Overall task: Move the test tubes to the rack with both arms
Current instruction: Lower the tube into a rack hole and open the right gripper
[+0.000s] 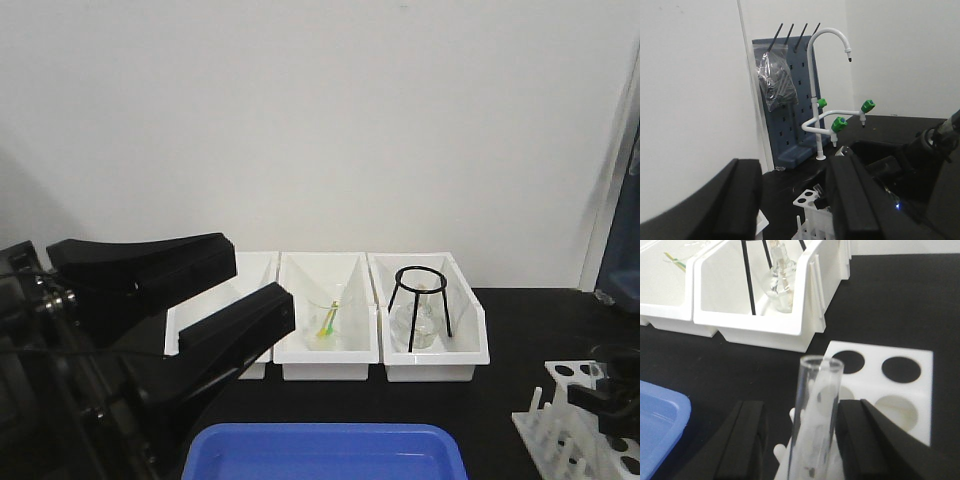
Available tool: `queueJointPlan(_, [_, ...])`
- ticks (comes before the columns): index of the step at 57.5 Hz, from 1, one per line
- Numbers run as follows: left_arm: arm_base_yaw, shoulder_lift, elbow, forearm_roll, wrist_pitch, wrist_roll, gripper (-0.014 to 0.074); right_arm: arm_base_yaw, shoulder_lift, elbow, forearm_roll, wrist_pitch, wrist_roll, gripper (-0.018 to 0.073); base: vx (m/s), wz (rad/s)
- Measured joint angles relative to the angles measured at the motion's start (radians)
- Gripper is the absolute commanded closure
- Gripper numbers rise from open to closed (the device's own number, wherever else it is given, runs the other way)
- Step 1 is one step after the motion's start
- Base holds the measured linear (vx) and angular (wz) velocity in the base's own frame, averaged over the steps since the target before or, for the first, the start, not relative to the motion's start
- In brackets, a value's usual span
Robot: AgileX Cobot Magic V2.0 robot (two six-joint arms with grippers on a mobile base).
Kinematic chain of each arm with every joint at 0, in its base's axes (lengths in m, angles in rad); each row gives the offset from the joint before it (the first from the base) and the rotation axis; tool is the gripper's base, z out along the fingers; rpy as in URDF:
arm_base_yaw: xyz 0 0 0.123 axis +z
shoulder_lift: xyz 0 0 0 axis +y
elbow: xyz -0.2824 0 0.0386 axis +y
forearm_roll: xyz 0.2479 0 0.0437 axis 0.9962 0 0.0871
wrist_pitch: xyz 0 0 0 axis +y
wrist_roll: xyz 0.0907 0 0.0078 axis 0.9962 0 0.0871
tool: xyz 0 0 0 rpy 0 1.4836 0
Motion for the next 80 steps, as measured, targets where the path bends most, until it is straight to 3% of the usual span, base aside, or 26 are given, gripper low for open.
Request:
queueJointPlan(10, [0.000,0.000,0.000,0.000,0.000,0.000,0.0171,0.000,-0.099,-0.039,-0.004,-0.001,0.017,0.0160,0.00,0.00])
queueJointPlan(23, [0.000,0.000,0.000,-0.001,0.009,-0.001,0.0172,0.000,-0.280,-0.105,-0.010,0.001,0.135,0.0194,0.00,0.00])
queueJointPlan(27, [0.000,0.000,0.000,-0.003,0.030,-0.004,0.0193,0.000,-0.354,-0.108,-0.011,-0.011,0.208,0.0265,0.00,0.00])
queueJointPlan(32, [0.000,0.000,0.000,-0.004,0.068,-0.004,0.0256,0.000,-0.454,-0.108,-0.030,-0.046,0.323,0.0423,0.00,0.00])
queueJointPlan(36, [0.003,0.000,0.000,-0.004,0.105,-0.004,0.0352,0.000,-0.549,-0.108,-0.104,-0.060,0.423,0.0559,0.00,0.00])
queueJointPlan(39, [0.016,0.000,0.000,-0.004,0.146,-0.004,0.0454,0.000,-0.620,-0.108,-0.202,-0.059,0.512,0.0573,0.00,0.00])
queueJointPlan(44, [0.066,0.000,0.000,-0.004,0.190,-0.005,0.0614,0.000,-0.746,-0.108,-0.368,-0.035,0.647,0.0569,0.00,0.00])
queueJointPlan(50, [0.149,0.000,0.000,-0.004,0.238,-0.036,0.0619,0.000,-0.902,-0.076,-0.483,-0.011,0.793,0.0568,0.00,0.00])
queueJointPlan(57, [0.266,0.000,0.000,0.003,0.324,-0.077,0.0618,0.007,-1.063,0.033,-0.507,0.005,0.870,0.0568,0.00,0.00])
queueJointPlan(69, [0.423,0.000,0.000,0.085,0.506,-0.111,0.0617,0.109,-1.235,0.281,-0.524,-0.022,0.870,0.0567,0.00,0.00])
queueJointPlan(80, [0.488,0.000,0.049,0.108,0.507,-0.130,0.0617,0.138,-1.295,0.386,-0.525,-0.097,0.868,0.0567,0.00,0.00])
